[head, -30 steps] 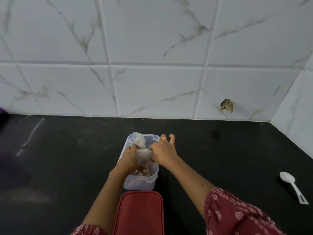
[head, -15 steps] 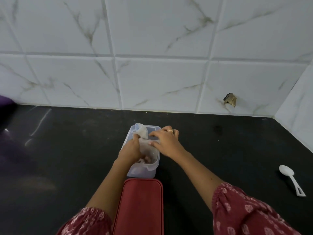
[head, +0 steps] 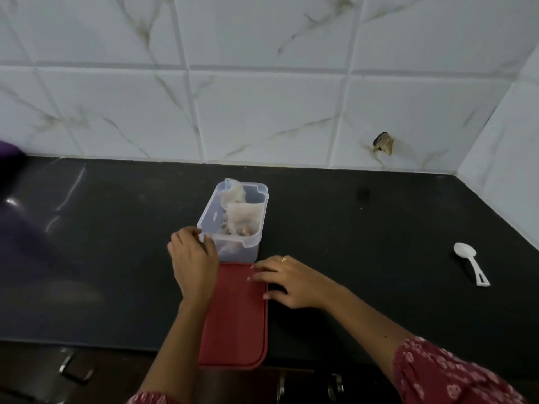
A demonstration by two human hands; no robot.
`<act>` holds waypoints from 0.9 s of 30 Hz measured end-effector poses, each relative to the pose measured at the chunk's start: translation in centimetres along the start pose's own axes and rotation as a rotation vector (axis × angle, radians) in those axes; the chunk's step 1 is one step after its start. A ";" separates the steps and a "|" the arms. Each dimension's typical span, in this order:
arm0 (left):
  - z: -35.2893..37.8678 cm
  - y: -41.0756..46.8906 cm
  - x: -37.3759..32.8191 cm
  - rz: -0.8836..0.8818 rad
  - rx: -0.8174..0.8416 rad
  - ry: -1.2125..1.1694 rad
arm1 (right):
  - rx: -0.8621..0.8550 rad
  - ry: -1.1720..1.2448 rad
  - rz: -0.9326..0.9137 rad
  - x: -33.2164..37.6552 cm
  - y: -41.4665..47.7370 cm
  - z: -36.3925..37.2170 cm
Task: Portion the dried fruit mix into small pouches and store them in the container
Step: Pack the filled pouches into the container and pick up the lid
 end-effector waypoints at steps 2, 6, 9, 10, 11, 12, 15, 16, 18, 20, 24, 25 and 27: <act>-0.1 -1.3 1.4 -0.145 0.018 0.014 | 0.059 0.079 0.023 0.1 -0.1 0.7; -0.5 -2.6 3.8 -0.295 0.193 0.263 | 0.137 0.176 0.060 0.2 -0.1 1.5; -0.8 -2.6 4.1 -0.276 0.320 0.418 | 0.190 0.266 0.080 0.2 -0.2 1.9; -0.9 -2.6 3.9 -0.270 0.335 0.430 | 0.216 0.285 0.080 0.2 -0.2 2.0; -1.0 -2.5 3.7 -0.267 0.341 0.438 | 0.242 0.291 0.077 0.2 -0.3 2.1; -1.0 -2.5 3.5 -0.269 0.341 0.443 | 0.258 0.294 0.073 0.2 -0.3 2.1; -1.2 -2.0 4.1 -0.277 0.372 0.399 | 0.225 0.323 0.094 0.2 -0.5 2.2; -1.3 -1.8 4.5 -0.274 0.395 0.365 | 0.205 0.313 0.093 0.2 -0.5 2.3; -1.8 -1.4 4.7 -0.261 0.439 0.306 | 0.172 0.271 0.080 0.2 -0.8 2.4; -2.4 -0.7 4.8 -0.276 0.463 0.248 | 0.109 0.298 0.084 0.5 -1.1 2.5; -3.7 1.3 4.1 -0.516 0.621 -0.029 | -0.188 0.494 0.155 1.4 -1.3 1.7; -4.0 1.6 3.7 -0.581 0.674 -0.117 | -0.276 0.568 0.198 1.4 -1.2 1.3; -4.5 1.9 2.7 -0.671 0.690 -0.333 | -0.443 0.720 0.317 1.6 -0.9 0.6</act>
Point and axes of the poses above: each hand's wrist, its own y-axis towards the middle knuckle, its own z-axis out of the palm, x = y × z, the point moved 2 cm from there along y, towards the middle knuckle, and after that the axes turned 11 degrees about -z, right-handed, at the moved point
